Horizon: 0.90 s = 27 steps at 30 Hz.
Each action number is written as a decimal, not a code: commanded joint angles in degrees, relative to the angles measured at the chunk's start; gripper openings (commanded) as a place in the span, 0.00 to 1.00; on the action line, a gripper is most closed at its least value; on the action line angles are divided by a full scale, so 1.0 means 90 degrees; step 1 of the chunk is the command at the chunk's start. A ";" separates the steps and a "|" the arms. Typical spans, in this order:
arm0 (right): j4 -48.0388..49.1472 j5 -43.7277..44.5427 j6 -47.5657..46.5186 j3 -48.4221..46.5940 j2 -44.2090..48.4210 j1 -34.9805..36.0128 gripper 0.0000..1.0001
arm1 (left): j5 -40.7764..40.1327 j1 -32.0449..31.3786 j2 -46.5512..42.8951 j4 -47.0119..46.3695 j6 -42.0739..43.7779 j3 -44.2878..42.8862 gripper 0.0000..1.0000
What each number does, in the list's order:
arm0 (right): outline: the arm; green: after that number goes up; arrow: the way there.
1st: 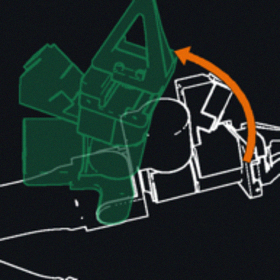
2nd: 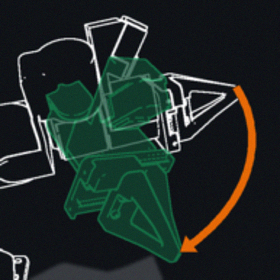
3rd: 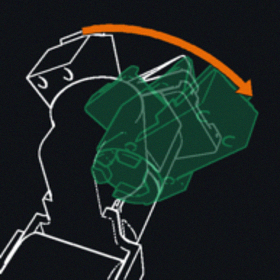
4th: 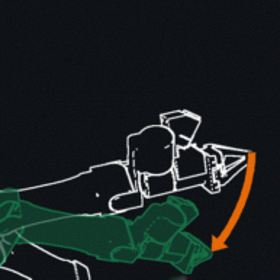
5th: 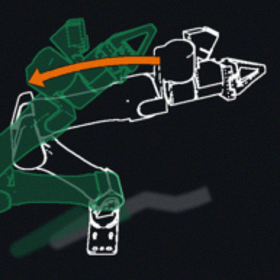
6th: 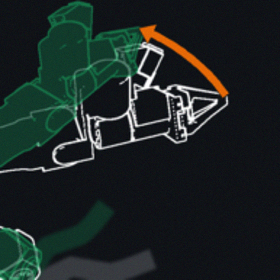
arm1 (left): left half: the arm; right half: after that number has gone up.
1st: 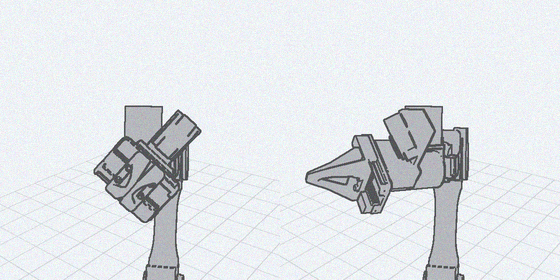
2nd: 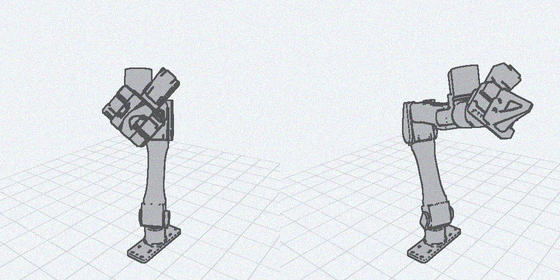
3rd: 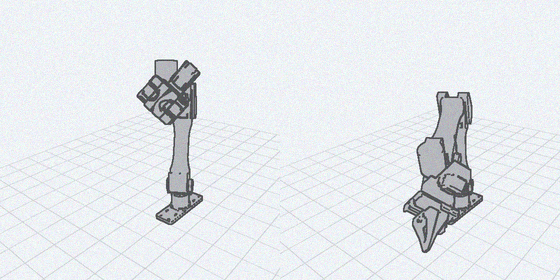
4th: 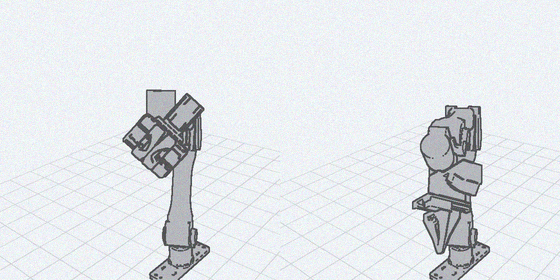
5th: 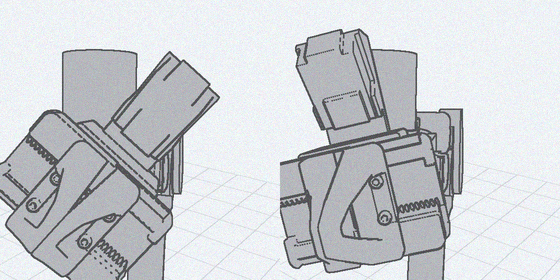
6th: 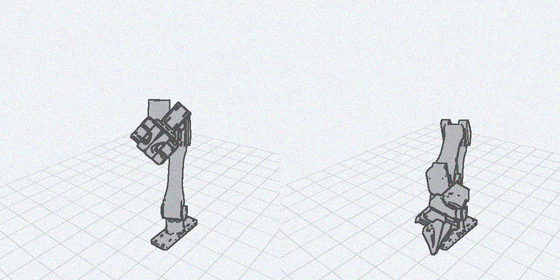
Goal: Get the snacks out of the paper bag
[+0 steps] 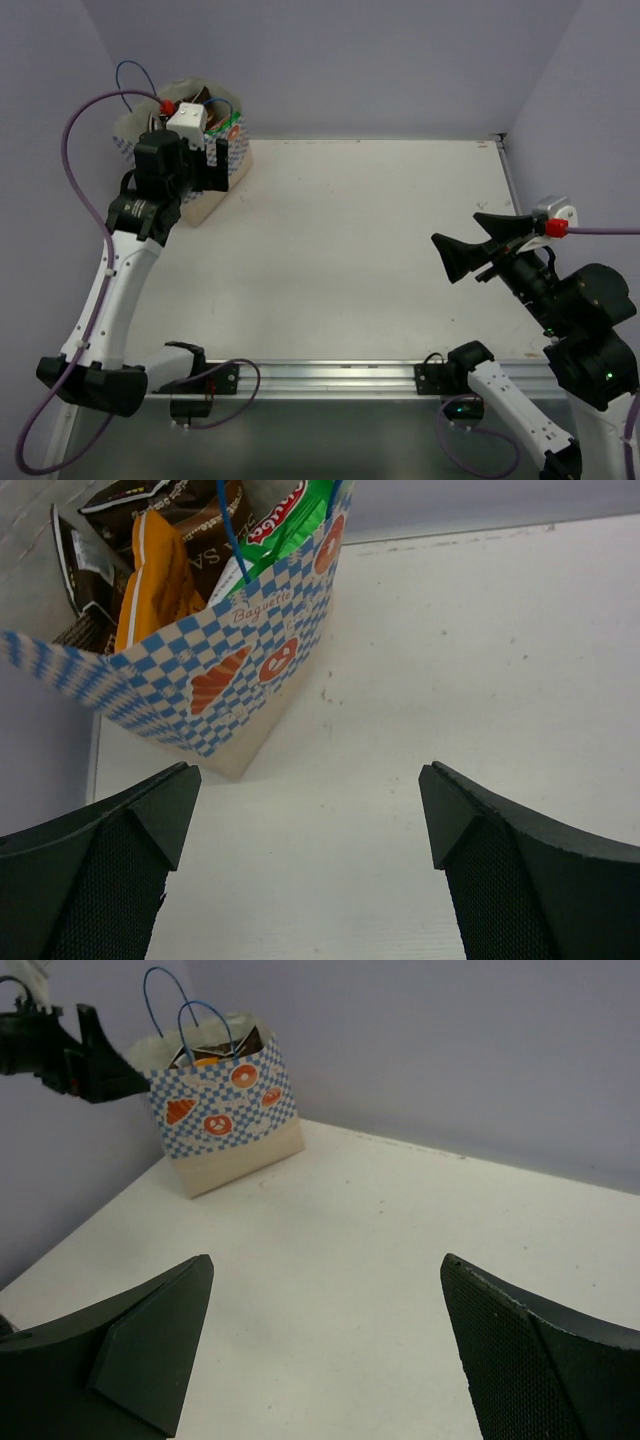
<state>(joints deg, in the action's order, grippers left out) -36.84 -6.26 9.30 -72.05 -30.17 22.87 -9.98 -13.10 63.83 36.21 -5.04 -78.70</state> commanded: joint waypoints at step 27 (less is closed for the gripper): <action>-0.0428 -0.0017 -0.0340 -0.0363 -0.0251 0.0017 0.99 | 0.2631 0.1886 0.4000 0.0509 0.3832 -0.2584 0.90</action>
<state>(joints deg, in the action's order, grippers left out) -39.94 -7.07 7.73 -72.93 -31.00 22.87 11.77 2.72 98.91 40.34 28.60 -100.42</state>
